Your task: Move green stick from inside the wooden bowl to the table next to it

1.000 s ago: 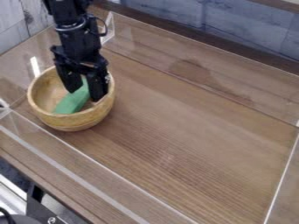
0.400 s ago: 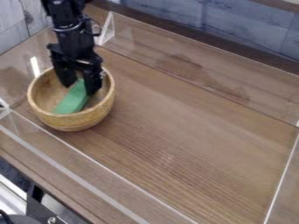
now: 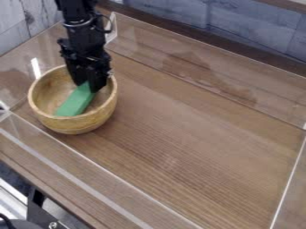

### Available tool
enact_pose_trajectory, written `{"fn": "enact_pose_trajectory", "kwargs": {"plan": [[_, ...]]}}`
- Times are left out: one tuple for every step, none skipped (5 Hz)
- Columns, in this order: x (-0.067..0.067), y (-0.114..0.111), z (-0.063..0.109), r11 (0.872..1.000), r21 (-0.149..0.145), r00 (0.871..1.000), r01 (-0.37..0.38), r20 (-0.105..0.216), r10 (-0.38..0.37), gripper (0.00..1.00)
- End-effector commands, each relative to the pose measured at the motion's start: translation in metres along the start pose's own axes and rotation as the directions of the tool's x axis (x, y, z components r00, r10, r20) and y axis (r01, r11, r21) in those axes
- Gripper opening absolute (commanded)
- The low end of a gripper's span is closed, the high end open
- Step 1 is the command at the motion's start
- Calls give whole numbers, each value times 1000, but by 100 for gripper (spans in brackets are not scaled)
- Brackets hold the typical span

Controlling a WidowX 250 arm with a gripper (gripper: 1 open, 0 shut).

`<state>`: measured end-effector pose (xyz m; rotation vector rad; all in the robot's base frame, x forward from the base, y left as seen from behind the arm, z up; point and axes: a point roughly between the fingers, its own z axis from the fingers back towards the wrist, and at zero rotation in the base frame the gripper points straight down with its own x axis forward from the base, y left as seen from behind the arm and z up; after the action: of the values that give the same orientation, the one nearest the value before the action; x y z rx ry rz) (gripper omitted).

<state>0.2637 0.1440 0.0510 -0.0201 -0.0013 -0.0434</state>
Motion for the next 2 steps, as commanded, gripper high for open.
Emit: {"fn": "enact_pose_trajectory", "kwargs": {"plan": [[4,15,16,998,24,997,59,42,-60,100],[1,22,14,996,29,995,86,45,-87,100]]}}
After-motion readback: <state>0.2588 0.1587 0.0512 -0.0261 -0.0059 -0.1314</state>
